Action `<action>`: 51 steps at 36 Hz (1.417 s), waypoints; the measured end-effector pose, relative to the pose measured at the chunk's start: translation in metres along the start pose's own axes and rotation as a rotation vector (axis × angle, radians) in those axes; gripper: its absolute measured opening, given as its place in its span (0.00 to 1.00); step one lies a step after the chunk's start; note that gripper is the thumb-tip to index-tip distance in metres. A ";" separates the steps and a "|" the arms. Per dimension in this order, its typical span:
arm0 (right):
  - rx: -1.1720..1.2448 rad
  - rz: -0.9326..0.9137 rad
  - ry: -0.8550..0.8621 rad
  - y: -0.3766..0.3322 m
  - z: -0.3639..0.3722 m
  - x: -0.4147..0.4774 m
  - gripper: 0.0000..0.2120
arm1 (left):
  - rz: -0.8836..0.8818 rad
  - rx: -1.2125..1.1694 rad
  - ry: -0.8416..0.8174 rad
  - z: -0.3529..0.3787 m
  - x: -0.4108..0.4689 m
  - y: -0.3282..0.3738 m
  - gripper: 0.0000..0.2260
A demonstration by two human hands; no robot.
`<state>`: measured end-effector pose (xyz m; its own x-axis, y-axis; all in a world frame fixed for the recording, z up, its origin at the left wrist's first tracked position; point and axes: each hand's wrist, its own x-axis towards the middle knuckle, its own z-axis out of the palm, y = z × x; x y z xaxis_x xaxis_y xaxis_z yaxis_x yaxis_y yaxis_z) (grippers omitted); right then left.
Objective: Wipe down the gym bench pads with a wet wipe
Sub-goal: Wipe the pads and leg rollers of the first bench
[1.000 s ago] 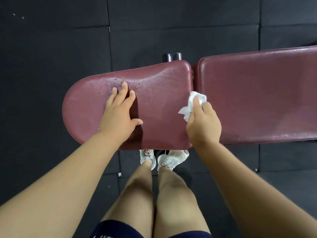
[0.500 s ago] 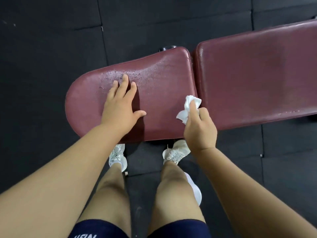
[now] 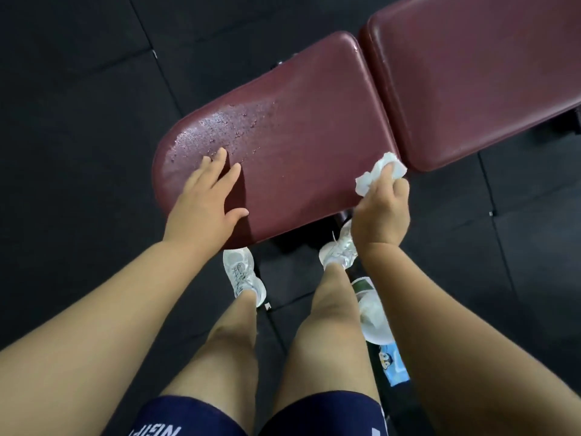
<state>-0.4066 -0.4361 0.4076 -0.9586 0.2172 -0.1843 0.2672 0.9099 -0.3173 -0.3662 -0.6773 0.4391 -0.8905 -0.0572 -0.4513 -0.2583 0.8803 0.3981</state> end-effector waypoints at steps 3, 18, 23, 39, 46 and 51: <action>0.111 0.045 -0.091 -0.035 0.021 -0.036 0.23 | 0.017 0.002 -0.025 0.001 0.000 -0.003 0.31; 0.025 0.008 -0.044 -0.024 0.001 -0.020 0.24 | 0.069 0.000 -0.064 -0.022 0.001 -0.028 0.24; 0.068 -0.030 -0.151 -0.079 0.028 -0.052 0.23 | -0.034 -0.012 0.015 -0.029 -0.016 -0.046 0.24; -0.065 -0.107 -0.067 -0.095 0.015 0.019 0.25 | -0.209 -0.170 0.139 -0.031 -0.015 -0.065 0.20; -0.082 -0.877 -0.341 -0.130 0.052 -0.035 0.19 | -0.240 -0.209 0.161 -0.032 -0.013 -0.066 0.19; -0.259 -1.154 -0.286 -0.123 0.030 0.033 0.21 | -0.268 -0.245 0.141 -0.033 -0.012 -0.066 0.19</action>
<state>-0.4686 -0.5518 0.4125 -0.5547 -0.8226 -0.1250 -0.7873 0.5675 -0.2413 -0.3507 -0.7500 0.4445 -0.8180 -0.3488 -0.4574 -0.5549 0.6881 0.4676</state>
